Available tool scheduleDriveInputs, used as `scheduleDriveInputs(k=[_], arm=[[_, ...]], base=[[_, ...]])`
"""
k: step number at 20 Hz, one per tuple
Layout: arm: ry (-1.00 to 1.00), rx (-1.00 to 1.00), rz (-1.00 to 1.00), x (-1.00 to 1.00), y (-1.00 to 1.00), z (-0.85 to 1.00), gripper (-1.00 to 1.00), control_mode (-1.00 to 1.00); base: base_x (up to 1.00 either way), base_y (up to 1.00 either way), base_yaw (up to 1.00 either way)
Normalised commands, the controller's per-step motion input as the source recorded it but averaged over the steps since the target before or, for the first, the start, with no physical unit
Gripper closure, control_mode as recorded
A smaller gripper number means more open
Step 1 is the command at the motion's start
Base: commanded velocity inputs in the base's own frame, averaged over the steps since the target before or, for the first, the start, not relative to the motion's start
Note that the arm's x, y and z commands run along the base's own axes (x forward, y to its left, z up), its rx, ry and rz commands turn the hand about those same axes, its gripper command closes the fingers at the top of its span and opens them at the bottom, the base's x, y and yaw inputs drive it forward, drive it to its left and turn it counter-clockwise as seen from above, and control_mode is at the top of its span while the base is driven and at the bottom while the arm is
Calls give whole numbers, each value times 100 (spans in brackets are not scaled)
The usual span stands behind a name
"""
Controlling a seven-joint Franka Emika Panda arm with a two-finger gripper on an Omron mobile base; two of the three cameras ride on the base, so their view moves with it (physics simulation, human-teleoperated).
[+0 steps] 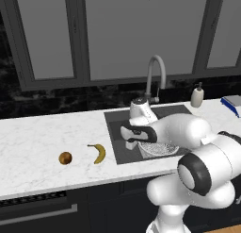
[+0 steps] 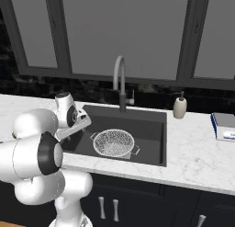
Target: Put the colander in the sink, put the pear, banana in the colander, and turn on the sink faucet and pour water over the colander.
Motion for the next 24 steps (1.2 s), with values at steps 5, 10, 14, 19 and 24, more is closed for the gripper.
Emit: scheduleDriveInputs(k=[5,10,14,19,24], arm=[[1,6,-8,-1,91,95,-100,-100],[9,2,-24,-9,97,39,-100,-100],[16,0,-34,-10,67,2,-100,-100],[16,0,-39,-11,10,-16,-100,-100],[13,0,-38,-9,0,-35,-100,-100]], base=[[0,0,0],[0,0,0],[0,0,0],[0,0,0],[0,0,0]])
